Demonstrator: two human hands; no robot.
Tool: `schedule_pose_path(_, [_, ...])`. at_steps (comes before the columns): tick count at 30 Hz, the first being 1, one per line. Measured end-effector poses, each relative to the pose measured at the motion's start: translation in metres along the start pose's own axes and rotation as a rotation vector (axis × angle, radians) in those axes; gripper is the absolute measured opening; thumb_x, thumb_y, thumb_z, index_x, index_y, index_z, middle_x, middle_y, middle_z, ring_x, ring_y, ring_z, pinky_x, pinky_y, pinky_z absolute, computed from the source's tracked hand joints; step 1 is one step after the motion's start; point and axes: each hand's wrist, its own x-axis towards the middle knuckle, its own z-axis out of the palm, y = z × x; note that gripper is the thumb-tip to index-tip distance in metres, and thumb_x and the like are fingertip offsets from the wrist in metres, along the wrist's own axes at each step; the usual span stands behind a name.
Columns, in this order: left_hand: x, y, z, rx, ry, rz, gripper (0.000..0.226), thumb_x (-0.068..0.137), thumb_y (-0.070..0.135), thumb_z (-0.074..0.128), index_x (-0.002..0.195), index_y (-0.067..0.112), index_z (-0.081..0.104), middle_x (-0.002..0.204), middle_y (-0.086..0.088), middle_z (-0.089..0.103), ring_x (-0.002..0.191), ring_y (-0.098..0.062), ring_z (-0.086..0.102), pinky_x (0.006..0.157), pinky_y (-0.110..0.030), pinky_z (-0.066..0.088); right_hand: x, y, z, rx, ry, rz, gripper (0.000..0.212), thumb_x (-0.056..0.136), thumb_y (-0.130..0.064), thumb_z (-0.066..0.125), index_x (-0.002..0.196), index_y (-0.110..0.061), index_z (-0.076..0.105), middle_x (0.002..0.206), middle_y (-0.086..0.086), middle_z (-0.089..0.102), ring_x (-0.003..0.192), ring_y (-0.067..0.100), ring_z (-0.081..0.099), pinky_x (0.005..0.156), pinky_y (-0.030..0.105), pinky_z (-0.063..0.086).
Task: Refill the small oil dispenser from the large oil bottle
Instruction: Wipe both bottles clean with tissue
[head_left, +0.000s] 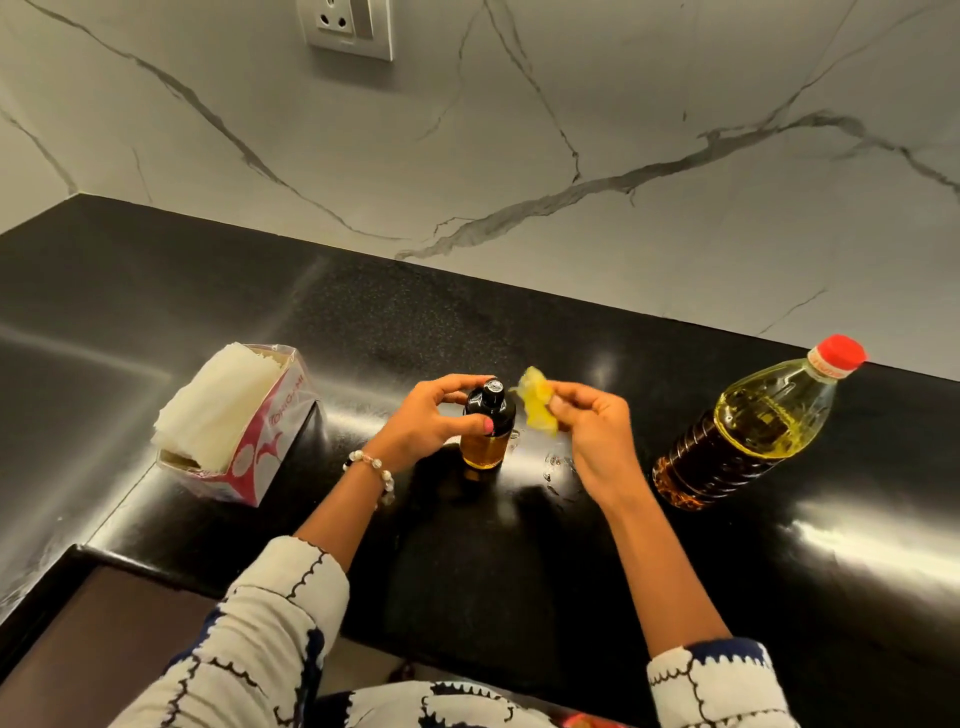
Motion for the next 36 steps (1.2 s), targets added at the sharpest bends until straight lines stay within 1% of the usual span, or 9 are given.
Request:
schedule_pose_path(3, [0.006, 0.01, -0.018, -0.037, -0.154, -0.051, 0.058, 0.086, -0.003, 0.064, 0.137, 0.02, 0.05, 0.121, 0.007, 0.063, 0.106, -0.001, 0.061, 0.081, -0.014, 0.05, 0.015, -0.006, -0.003, -0.053, 0.052, -0.008, 0.025, 0.092, 0.002, 0.053, 0.098, -0.012, 0.072, 0.096, 0.01, 0.073, 0.089, 0.019, 0.068, 0.075, 0.028, 0.054])
schedule_pose_path(8, [-0.001, 0.014, -0.016, 0.056, 0.326, -0.088, 0.025, 0.09, 0.008, 0.064, 0.114, 0.014, 0.066, 0.099, -0.005, 0.072, 0.087, -0.014, 0.066, 0.066, -0.013, 0.05, 0.031, 0.001, 0.014, -0.346, -0.013, -0.142, 0.022, 0.09, -0.004, 0.059, 0.094, -0.02, 0.074, 0.096, 0.004, 0.071, 0.09, 0.018, 0.066, 0.076, 0.03, 0.053])
schedule_pose_path(11, [-0.017, 0.012, 0.008, 0.075, 0.334, -0.087, 0.028, 0.078, 0.024, 0.078, 0.104, 0.02, 0.068, 0.083, -0.001, 0.067, 0.072, -0.01, 0.061, 0.062, -0.024, 0.049, 0.03, 0.005, 0.022, -0.619, -0.095, -0.301, 0.024, 0.089, 0.001, 0.057, 0.102, -0.012, 0.074, 0.096, 0.004, 0.065, 0.086, 0.014, 0.061, 0.074, 0.02, 0.048])
schedule_pose_path(16, [-0.029, 0.007, 0.045, 0.055, 0.529, -0.122, 0.042, 0.074, 0.031, 0.081, 0.112, 0.027, 0.065, 0.078, 0.001, 0.064, 0.072, -0.016, 0.065, 0.072, -0.037, 0.058, 0.018, 0.019, 0.022, -0.699, -0.066, -0.478, 0.028, 0.087, 0.008, 0.057, 0.109, -0.001, 0.07, 0.092, 0.008, 0.057, 0.082, 0.014, 0.055, 0.07, 0.006, 0.04])
schedule_pose_path(18, [-0.028, 0.006, 0.047, -0.066, 0.529, -0.163, 0.041, 0.075, 0.027, 0.081, 0.112, 0.031, 0.065, 0.08, -0.001, 0.064, 0.079, -0.022, 0.068, 0.069, -0.044, 0.06, 0.009, 0.027, 0.021, -0.707, -0.016, -0.551, 0.031, 0.085, 0.009, 0.055, 0.111, 0.0, 0.069, 0.092, 0.009, 0.056, 0.082, 0.014, 0.053, 0.073, 0.005, 0.039])
schedule_pose_path(22, [-0.029, 0.012, 0.045, -0.323, 0.454, -0.236, 0.042, 0.078, 0.016, 0.078, 0.116, 0.028, 0.065, 0.085, -0.007, 0.063, 0.08, -0.019, 0.07, 0.056, -0.027, 0.056, -0.011, 0.038, 0.018, -0.718, 0.02, -0.626, 0.037, 0.083, 0.005, 0.048, 0.115, -0.001, 0.067, 0.097, 0.01, 0.056, 0.088, 0.013, 0.052, 0.077, 0.006, 0.041])
schedule_pose_path(28, [-0.024, 0.017, 0.036, -0.336, 0.382, -0.261, 0.04, 0.08, 0.017, 0.076, 0.117, 0.027, 0.065, 0.079, -0.006, 0.059, 0.067, -0.011, 0.057, 0.054, -0.024, 0.046, 0.001, 0.044, 0.012, -0.783, 0.02, -0.625, 0.047, 0.08, 0.015, 0.05, 0.116, -0.01, 0.068, 0.112, 0.012, 0.057, 0.106, 0.022, 0.048, 0.092, 0.024, 0.04])
schedule_pose_path(34, [-0.021, 0.019, 0.029, -0.338, 0.346, -0.273, 0.04, 0.081, 0.014, 0.075, 0.118, 0.024, 0.065, 0.078, -0.006, 0.052, 0.061, -0.006, 0.05, 0.05, -0.014, 0.046, 0.032, 0.032, 0.011, -0.772, -0.158, -0.442, 0.063, 0.075, 0.024, 0.039, 0.119, -0.012, 0.067, 0.12, 0.006, 0.051, 0.114, 0.02, 0.037, 0.097, 0.037, 0.043])
schedule_pose_path(36, [-0.02, 0.02, 0.029, -0.342, 0.335, -0.279, 0.04, 0.081, 0.013, 0.074, 0.119, 0.023, 0.064, 0.08, -0.007, 0.052, 0.061, -0.006, 0.049, 0.055, -0.017, 0.045, 0.042, 0.026, 0.013, -0.773, -0.241, -0.382, 0.065, 0.075, 0.025, 0.037, 0.117, -0.014, 0.068, 0.123, 0.004, 0.049, 0.118, 0.023, 0.035, 0.098, 0.04, 0.043])
